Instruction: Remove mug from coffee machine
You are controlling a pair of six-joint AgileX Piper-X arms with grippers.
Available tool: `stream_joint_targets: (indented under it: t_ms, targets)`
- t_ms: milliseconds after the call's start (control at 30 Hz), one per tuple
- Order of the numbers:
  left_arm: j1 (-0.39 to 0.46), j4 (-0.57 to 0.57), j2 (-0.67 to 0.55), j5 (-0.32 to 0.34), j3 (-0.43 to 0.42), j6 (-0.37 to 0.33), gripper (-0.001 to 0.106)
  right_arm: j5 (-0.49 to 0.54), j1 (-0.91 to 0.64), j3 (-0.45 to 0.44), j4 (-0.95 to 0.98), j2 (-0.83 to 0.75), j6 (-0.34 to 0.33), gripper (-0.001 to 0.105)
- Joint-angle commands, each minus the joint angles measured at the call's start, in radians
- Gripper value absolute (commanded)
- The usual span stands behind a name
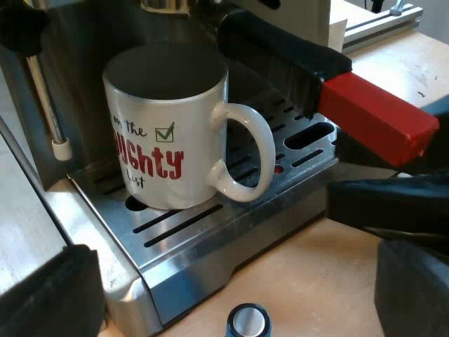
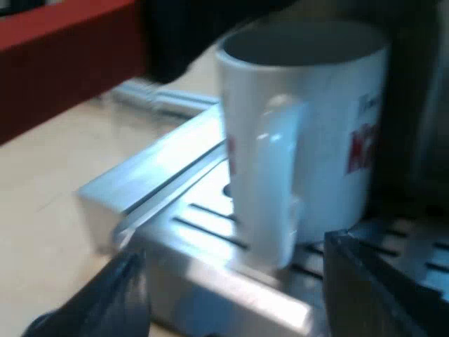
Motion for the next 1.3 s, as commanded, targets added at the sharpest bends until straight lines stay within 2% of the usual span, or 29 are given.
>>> stream_joint_targets:
  t_ms: [33,233,333,633,767,867,1300]
  targets:
    - [-0.005,-0.013,-0.003,0.005,-0.005,0.006,0.080,0.010,0.000,-0.025,-0.015,0.017,-0.003,0.056]
    - [-0.005,-0.013,-0.003,0.005,-0.005,0.006,0.080,0.038,0.000,-0.057,-0.015,0.055,-0.003,0.055]
    - [-0.005,-0.013,-0.003,0.005,-0.005,0.006,0.080,0.084,0.000,-0.058,-0.014,0.055,-0.003,0.055]
    - [-0.005,-0.013,-0.003,0.005,-0.005,0.006,0.080,0.088,-0.002,-0.082,-0.005,0.055,-0.003,0.055]
    - [-0.005,-0.013,-0.003,0.005,-0.005,0.006,0.080,0.083,-0.036,-0.117,0.093,0.055,0.072,0.055]
    - [-0.005,-0.013,-0.003,0.005,-0.005,0.006,0.080,0.038,-0.049,-0.142,0.149,0.055,0.114,0.055]
    - [-0.005,-0.013,-0.003,0.005,-0.005,0.006,0.080,0.040,-0.049,-0.211,0.286,0.055,0.116,0.055]
